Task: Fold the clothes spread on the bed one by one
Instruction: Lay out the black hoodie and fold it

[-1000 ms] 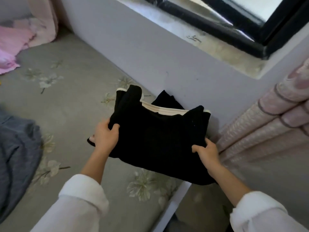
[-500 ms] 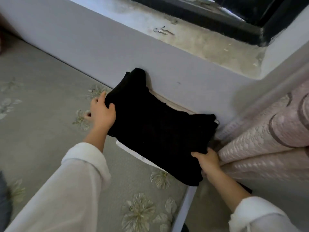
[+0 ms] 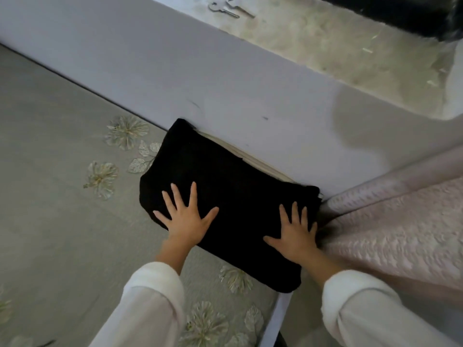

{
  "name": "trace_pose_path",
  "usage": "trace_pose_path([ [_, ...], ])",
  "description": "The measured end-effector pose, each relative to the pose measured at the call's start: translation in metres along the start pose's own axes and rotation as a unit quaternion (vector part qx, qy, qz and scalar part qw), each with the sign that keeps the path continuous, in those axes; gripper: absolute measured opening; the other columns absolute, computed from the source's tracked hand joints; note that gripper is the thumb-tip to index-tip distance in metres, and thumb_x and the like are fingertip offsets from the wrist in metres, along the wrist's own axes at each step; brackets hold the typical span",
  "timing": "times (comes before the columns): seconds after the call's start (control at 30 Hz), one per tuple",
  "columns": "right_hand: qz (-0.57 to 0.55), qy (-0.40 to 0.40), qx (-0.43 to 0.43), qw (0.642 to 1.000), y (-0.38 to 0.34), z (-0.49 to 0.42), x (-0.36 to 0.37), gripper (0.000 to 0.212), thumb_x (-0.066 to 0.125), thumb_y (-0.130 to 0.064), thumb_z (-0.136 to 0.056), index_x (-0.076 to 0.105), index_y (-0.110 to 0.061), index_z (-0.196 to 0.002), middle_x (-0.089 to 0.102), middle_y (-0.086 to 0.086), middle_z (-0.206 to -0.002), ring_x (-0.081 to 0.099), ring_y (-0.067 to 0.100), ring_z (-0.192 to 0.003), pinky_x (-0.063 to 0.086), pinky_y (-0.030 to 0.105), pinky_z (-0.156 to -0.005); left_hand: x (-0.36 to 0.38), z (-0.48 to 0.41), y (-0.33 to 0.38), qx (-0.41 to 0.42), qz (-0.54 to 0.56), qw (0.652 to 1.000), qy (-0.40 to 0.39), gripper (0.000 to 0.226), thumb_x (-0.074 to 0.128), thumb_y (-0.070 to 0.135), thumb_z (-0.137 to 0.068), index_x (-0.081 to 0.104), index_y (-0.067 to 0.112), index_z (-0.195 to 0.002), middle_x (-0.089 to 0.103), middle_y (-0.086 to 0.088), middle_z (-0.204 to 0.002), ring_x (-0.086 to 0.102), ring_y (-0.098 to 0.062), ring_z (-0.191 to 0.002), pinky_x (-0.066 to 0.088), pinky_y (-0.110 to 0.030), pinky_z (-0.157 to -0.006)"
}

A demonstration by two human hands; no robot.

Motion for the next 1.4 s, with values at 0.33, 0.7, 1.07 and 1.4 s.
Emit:
trace_pose_path([
  [0.33, 0.070, -0.071, -0.004, 0.995, 0.009, -0.008, 0.005, 0.101, 0.053, -0.055, -0.088, -0.018, -0.021, -0.150, -0.014, 0.018, -0.158, -0.004, 0.040, -0.145, 0.009, 0.063, -0.111, 0.036, 0.046, 0.023, 0.020, -0.071, 0.997, -0.034, 0.094, 0.037, 0.065, -0.090, -0.027, 0.024, -0.146, -0.035, -0.014, -0.152, -0.034, -0.036, -0.138, -0.008, -0.062, -0.110],
  [0.7, 0.018, 0.061, -0.181, 0.982, -0.060, 0.055, 0.003, 0.067, 0.054, -0.042, -0.091, 0.025, -0.014, -0.144, 0.038, 0.009, -0.142, 0.034, 0.028, -0.130, 0.034, 0.045, -0.102, 0.042, 0.132, -0.030, -0.055, 0.194, 0.979, 0.038, 0.066, 0.044, 0.035, -0.098, 0.009, 0.022, -0.153, -0.002, -0.010, -0.161, 0.000, -0.029, -0.147, 0.012, -0.043, -0.117],
  [1.07, 0.145, -0.036, -0.328, 0.933, -0.188, 0.191, 0.120, 0.067, 0.054, -0.043, -0.091, 0.028, -0.011, -0.144, 0.034, 0.011, -0.147, 0.029, 0.028, -0.135, 0.028, 0.041, -0.106, 0.086, 0.322, -0.230, -0.329, 0.306, 0.894, -0.001, 0.061, 0.046, 0.035, -0.096, 0.025, 0.012, -0.149, 0.025, -0.020, -0.153, 0.020, -0.037, -0.141, 0.019, -0.043, -0.114],
  [1.4, 0.236, -0.100, -0.386, 0.886, -0.325, 0.298, 0.301, 0.064, 0.054, -0.041, -0.091, 0.030, -0.010, -0.142, 0.034, 0.010, -0.146, 0.030, 0.029, -0.135, 0.029, 0.041, -0.108, 0.129, 0.434, -0.401, -0.347, 0.304, 0.885, 0.060, 0.059, 0.047, 0.035, -0.096, 0.026, 0.017, -0.148, 0.018, -0.014, -0.156, 0.015, -0.031, -0.143, 0.024, -0.042, -0.112],
])
Point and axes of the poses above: each hand's wrist, its own z-axis away from the middle knuckle, its own x-axis out of the palm, y = z × x, the point moved 3 cm from there along -z, towards the middle knuckle
